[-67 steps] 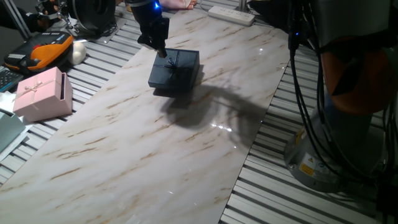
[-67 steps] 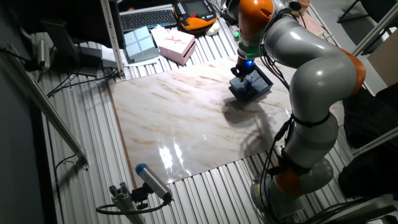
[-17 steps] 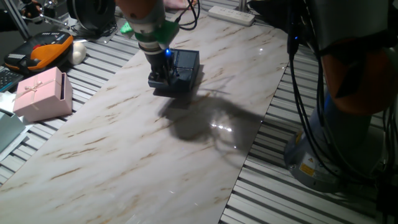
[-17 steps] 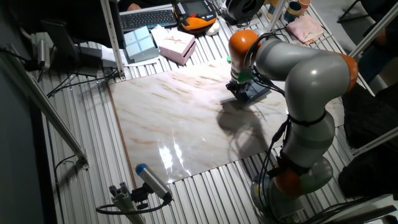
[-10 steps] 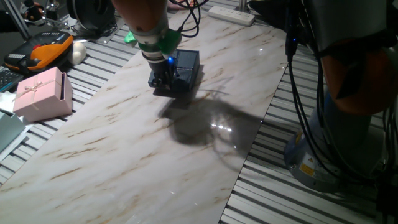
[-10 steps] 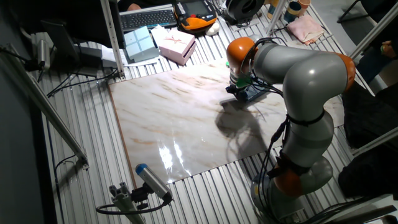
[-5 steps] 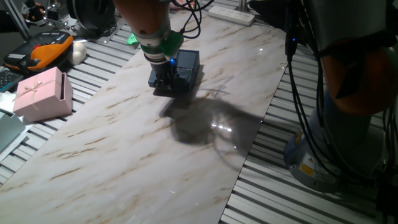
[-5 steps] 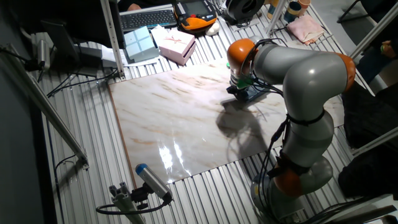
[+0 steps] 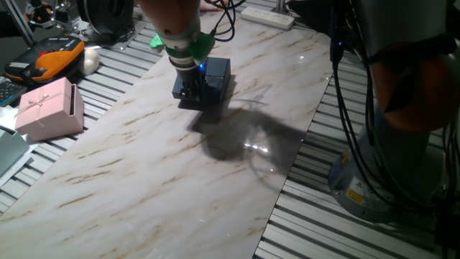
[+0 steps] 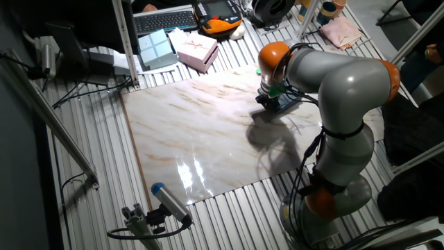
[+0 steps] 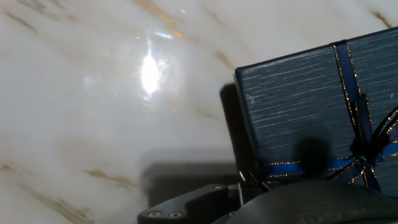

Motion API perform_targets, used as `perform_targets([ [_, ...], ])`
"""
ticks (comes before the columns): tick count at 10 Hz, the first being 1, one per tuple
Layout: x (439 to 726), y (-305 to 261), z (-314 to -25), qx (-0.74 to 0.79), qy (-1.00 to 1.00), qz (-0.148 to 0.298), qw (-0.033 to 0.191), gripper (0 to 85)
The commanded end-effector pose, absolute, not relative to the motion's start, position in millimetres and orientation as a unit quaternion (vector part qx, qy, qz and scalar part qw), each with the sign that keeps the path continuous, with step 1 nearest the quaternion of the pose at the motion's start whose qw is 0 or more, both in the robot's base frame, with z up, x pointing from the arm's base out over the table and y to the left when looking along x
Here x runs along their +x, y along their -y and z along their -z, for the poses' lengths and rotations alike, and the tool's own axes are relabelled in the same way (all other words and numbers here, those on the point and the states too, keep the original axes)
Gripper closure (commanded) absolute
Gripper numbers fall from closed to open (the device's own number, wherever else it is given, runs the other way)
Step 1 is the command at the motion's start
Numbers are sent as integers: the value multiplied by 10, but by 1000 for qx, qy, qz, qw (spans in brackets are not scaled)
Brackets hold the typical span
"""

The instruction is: Slide the outer casing onto the gift box

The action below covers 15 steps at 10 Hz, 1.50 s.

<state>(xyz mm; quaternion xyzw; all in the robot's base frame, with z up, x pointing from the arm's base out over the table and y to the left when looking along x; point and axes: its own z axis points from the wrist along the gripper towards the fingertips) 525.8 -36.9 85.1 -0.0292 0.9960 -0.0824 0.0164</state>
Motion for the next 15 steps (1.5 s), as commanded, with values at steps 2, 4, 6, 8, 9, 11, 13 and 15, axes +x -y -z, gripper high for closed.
perform_targets([
  [2, 5253, 404, -855, -30, -996, 83, 17, 850],
  [4, 5266, 445, -844, -33, -996, 82, 17, 850],
  [6, 5274, 451, -860, -34, -996, 82, 16, 850],
  [8, 5275, 450, -879, -35, -996, 83, 14, 850],
  [9, 5273, 455, -869, -34, -996, 83, 15, 850],
  [11, 5268, 454, -858, -34, -996, 84, 16, 850],
  [13, 5267, 449, -858, -33, -996, 85, 16, 850],
  [15, 5275, 492, -849, -37, -996, 85, 17, 850],
])
